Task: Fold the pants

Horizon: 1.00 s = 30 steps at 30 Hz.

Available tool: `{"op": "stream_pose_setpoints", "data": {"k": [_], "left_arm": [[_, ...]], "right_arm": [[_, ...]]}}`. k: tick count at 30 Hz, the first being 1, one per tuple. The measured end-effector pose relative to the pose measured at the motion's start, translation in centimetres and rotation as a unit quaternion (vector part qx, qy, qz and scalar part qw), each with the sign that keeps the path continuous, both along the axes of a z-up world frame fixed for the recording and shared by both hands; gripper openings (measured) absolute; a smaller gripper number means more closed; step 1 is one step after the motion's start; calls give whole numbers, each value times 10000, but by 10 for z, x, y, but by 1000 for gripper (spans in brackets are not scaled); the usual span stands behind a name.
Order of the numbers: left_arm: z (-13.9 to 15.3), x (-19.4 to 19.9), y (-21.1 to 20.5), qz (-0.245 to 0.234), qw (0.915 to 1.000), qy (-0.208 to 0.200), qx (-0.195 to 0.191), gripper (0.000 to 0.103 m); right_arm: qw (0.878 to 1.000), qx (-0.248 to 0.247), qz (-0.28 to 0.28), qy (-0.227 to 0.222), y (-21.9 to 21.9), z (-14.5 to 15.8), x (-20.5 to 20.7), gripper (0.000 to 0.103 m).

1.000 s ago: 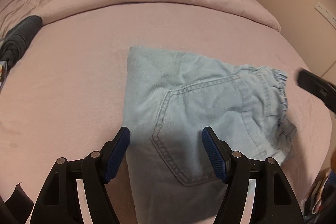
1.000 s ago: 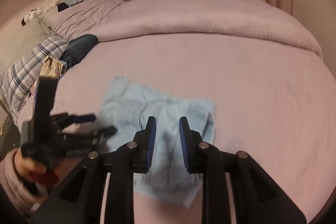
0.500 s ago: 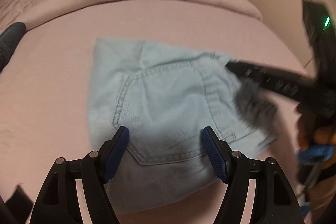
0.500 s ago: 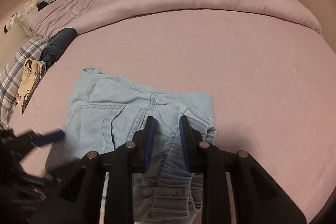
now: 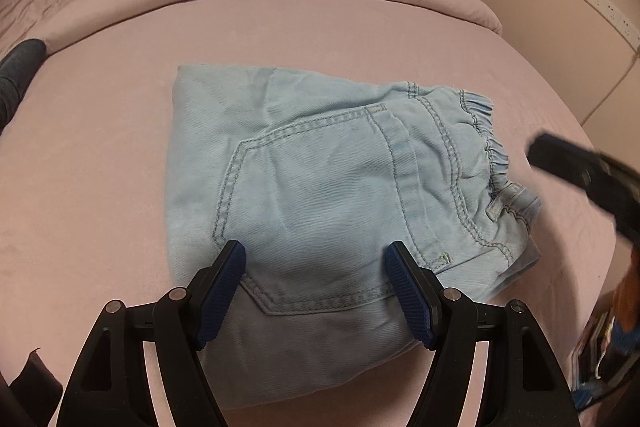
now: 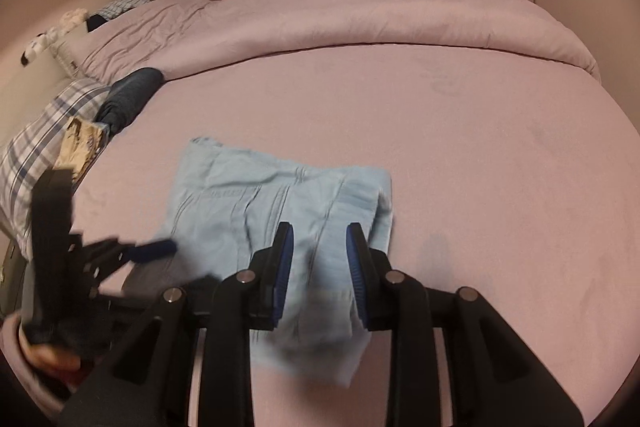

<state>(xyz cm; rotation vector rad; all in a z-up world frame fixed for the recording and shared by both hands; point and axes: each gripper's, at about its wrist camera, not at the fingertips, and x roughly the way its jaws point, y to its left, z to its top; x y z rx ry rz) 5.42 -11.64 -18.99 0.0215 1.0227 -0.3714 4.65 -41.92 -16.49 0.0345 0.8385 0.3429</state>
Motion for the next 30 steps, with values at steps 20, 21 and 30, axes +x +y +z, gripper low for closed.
{"op": "stream_pose_setpoints", "data": {"k": [20,21,30], "left_arm": [[30,10,-42,-184,9992,-296,196,74],[32,14,-53,-278,9989,-337,194,74],[4,51,-89,-397,9977,94,541,75]], "right_arm": [[9994,-246,199,-163,3,-59,-39,29],[9993,-239,204,-178,4,-60,-38,29],[9997,-36,152,-174,-1,-62,-40,29]]}}
